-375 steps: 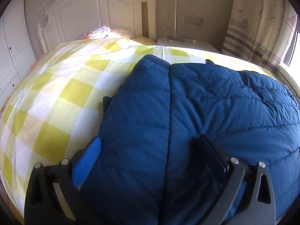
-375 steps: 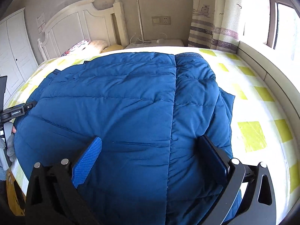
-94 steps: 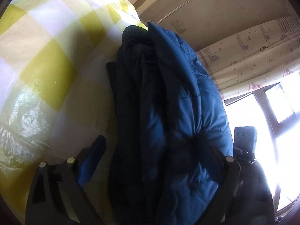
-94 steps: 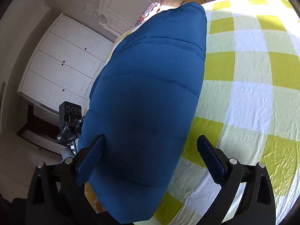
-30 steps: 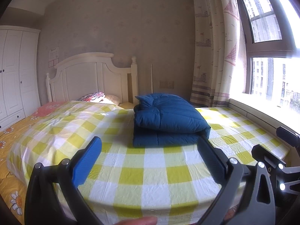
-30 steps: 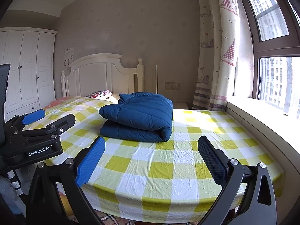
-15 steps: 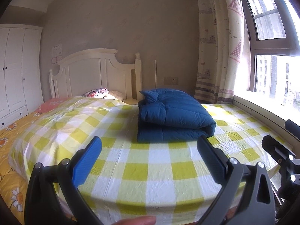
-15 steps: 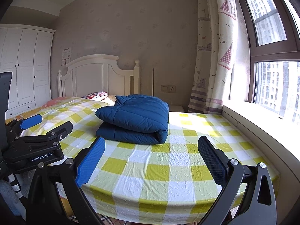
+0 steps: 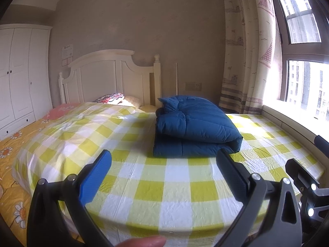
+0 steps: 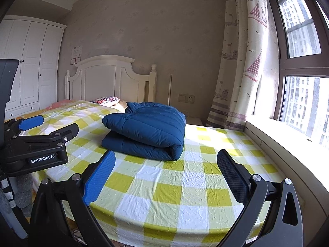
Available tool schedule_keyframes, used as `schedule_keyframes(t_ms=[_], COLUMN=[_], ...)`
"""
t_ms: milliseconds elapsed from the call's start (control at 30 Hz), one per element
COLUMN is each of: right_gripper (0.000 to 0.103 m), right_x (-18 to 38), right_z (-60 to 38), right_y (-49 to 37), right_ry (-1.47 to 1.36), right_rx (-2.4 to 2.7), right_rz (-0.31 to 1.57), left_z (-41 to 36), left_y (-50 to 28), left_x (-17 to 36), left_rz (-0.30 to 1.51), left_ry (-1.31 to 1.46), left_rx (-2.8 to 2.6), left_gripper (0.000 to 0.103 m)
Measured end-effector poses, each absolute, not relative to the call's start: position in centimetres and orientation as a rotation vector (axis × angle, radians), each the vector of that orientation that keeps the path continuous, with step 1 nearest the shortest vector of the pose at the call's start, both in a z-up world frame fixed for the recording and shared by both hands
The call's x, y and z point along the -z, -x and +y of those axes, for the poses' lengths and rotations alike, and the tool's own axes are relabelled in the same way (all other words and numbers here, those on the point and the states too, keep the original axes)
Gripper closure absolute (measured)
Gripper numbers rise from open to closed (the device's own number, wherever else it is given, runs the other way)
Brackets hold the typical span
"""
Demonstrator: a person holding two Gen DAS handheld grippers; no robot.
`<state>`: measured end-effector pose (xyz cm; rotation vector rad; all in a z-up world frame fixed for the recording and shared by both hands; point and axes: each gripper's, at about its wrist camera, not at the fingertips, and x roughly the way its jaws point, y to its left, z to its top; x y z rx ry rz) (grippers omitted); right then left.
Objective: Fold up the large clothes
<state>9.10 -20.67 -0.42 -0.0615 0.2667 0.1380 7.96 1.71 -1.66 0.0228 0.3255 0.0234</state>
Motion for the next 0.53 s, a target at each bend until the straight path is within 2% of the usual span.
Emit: schedule_keyframes(t_ms=[233, 367, 533], right_gripper=[0.006, 0.006, 0.006], right_x=[1.0, 1.3, -0.9], right_z=[-21.6, -23.5, -33.9], right_y=[-11.9, -14.7, -19.6], right_ry=[0.057, 0.028, -0.06], right_rx=[-0.17, -0.187, -0.011], right_rz=[0.296, 0.343, 0.412], left_z=[0.7, 0.7, 8.8], left_y=[-9.9, -14.5, -22.2], left_x=[2.2, 3.1, 1.9], left_rz=[0.336, 0.476, 0.6], left_ry=[-0.031, -0.079, 0.046], left_rx=[-0.022, 0.0, -0.155], left_gripper=[0.002, 0.002, 0.002])
